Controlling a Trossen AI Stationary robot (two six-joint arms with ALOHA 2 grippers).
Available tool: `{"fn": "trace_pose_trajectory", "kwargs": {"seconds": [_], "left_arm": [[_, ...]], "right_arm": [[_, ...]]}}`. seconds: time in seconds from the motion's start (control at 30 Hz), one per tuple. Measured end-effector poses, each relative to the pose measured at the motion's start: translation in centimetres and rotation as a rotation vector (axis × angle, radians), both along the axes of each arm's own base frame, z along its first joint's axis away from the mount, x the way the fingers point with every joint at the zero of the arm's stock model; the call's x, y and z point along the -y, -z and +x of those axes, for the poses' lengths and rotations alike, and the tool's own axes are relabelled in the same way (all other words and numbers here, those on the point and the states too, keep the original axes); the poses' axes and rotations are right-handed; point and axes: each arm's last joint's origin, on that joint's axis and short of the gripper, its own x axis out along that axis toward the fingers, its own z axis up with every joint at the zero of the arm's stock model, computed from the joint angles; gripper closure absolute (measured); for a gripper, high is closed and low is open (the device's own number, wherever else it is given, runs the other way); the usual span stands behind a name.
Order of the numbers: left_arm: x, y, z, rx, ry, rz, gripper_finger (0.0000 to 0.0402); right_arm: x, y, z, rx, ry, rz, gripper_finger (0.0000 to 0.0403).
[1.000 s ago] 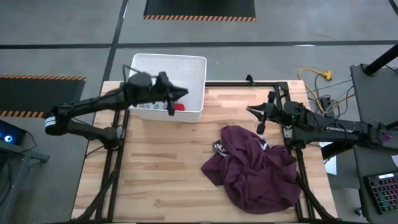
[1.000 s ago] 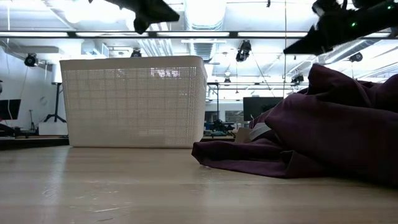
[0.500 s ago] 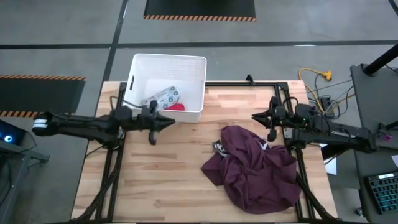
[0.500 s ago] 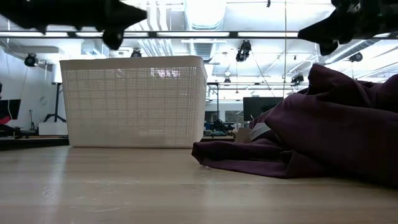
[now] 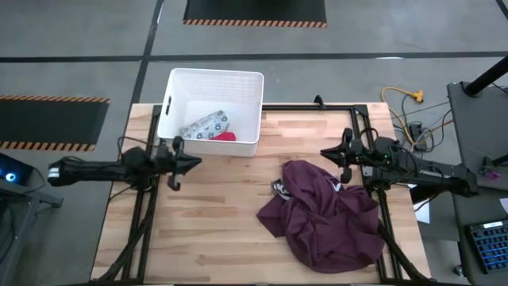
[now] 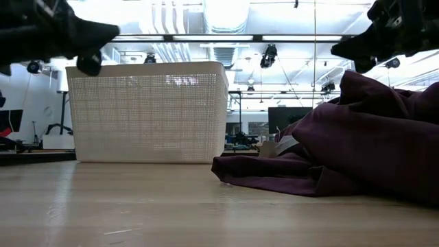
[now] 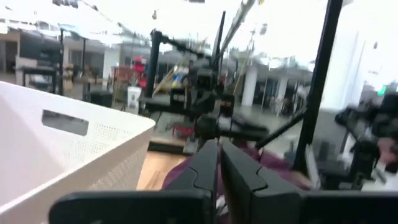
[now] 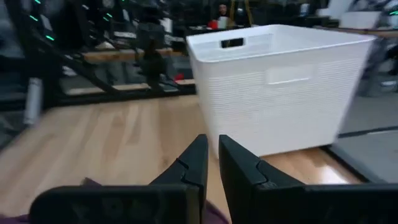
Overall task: Pick & place medical supplies in basket/bin
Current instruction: Return to Home Position
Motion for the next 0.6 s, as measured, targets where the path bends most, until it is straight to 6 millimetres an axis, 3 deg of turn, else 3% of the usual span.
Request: {"fn": "trace_pose_trajectory", "kwargs": {"seconds": [0.17,0.33,0.47,0.6], "left_arm": [[0.0,1.1,-0.8,-0.017,0.001,-0.038,0.04],[0.1,1.1,-1.4,0.011,-0.016,0.032,0.04],[0.1,1.7,-1.4,-0.049,-0.015,0.026,0.04],[0.1,1.5,-1.6,-0.026,-0.023,0.04,0.04]], "right_arm": [[-0.4,0.7,0.2,0.121,-0.156,0.064,0.0371],[-0.4,2.7,0.4,0.244,-0.174,0.063,0.0371],[-0.2,4.5,0.5,0.155,-0.123,0.127,0.0371],[-0.1,4.5,0.6,0.152,-0.091,0.111,0.0371]]}}
